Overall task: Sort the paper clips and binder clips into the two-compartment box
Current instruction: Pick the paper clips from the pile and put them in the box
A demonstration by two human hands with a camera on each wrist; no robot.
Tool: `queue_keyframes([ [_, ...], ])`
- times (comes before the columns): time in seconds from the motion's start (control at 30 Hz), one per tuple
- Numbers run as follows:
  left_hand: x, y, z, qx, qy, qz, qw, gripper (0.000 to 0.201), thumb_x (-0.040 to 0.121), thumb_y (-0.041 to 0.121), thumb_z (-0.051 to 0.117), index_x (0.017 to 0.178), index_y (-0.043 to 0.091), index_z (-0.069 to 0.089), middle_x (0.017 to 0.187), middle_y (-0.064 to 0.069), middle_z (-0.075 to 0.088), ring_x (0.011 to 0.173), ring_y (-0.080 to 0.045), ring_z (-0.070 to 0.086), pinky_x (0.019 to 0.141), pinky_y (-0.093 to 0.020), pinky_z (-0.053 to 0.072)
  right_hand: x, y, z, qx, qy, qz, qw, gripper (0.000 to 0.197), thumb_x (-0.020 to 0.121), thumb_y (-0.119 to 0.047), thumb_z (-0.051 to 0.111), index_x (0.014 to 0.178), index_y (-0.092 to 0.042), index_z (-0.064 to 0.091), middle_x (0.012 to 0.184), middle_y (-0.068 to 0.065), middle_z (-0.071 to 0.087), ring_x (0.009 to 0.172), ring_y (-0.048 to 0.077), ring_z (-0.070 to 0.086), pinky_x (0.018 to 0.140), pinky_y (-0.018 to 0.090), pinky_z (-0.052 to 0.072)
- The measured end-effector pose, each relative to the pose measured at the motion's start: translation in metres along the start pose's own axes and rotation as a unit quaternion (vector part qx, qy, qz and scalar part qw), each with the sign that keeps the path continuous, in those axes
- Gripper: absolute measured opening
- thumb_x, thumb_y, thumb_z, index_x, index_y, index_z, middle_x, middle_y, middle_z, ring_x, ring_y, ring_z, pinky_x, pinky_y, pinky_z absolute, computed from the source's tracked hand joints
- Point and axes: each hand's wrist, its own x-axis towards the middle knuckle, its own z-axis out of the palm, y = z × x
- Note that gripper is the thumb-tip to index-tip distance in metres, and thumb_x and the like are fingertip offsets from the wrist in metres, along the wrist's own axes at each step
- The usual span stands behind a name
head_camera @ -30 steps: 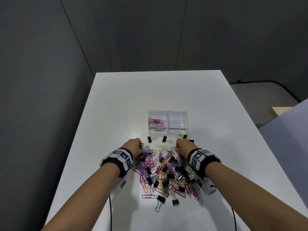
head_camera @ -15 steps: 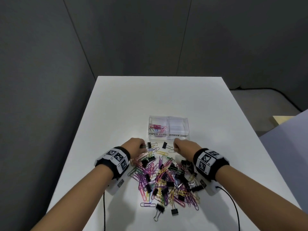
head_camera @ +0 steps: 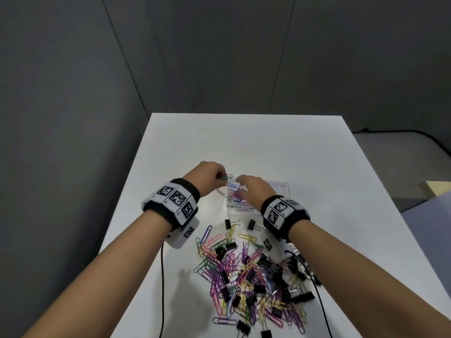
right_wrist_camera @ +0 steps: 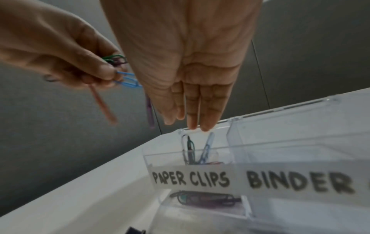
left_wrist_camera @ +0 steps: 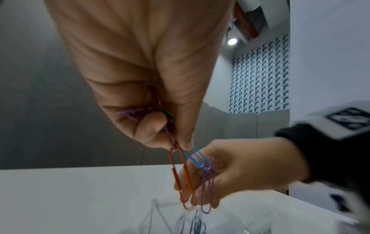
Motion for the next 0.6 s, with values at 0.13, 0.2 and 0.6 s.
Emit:
queue_keyframes([
  [0.13,0.023,0.015,0.0,0.023,-0.015,0.019,0.999,0.02,0.091,0.013,0.055,0.103,0.002,0.065,0.107,-0.014,0.066,0.099,-0.027,0.061,0.078,-0.025,0.041,-0.033,0.023,0.004,-0.008,0.052,-0.027,0.998,0.02,0.096,-0.018,0.043,0.107,-0.013,0.059,0.108,0.004,0.064,0.097,0.019,0.058,0.077,0.029,0.046],
  [0.2,0.037,0.021,0.008,0.053,-0.041,0.026,0.997,0.02,0.091,0.013,0.054,0.104,0.003,0.065,0.11,-0.014,0.066,0.102,-0.028,0.061,0.081,-0.028,0.045,-0.052,0.038,0.011,-0.035,0.03,-0.029,0.999,0.019,0.097,-0.019,0.042,0.099,-0.013,0.06,0.099,0.002,0.065,0.089,0.018,0.058,0.071,0.025,0.045],
  [0.6,0.06,0.024,0.072,0.193,-0.162,0.053,0.966,0.029,0.092,0.019,0.051,0.117,0.009,0.063,0.121,-0.013,0.063,0.111,-0.03,0.059,0.093,-0.036,0.048,-0.089,0.059,0.059,-0.074,-0.085,-0.044,0.993,0.023,0.095,-0.022,0.045,0.114,-0.012,0.055,0.117,0.004,0.054,0.109,0.021,0.052,0.086,0.033,0.048],
])
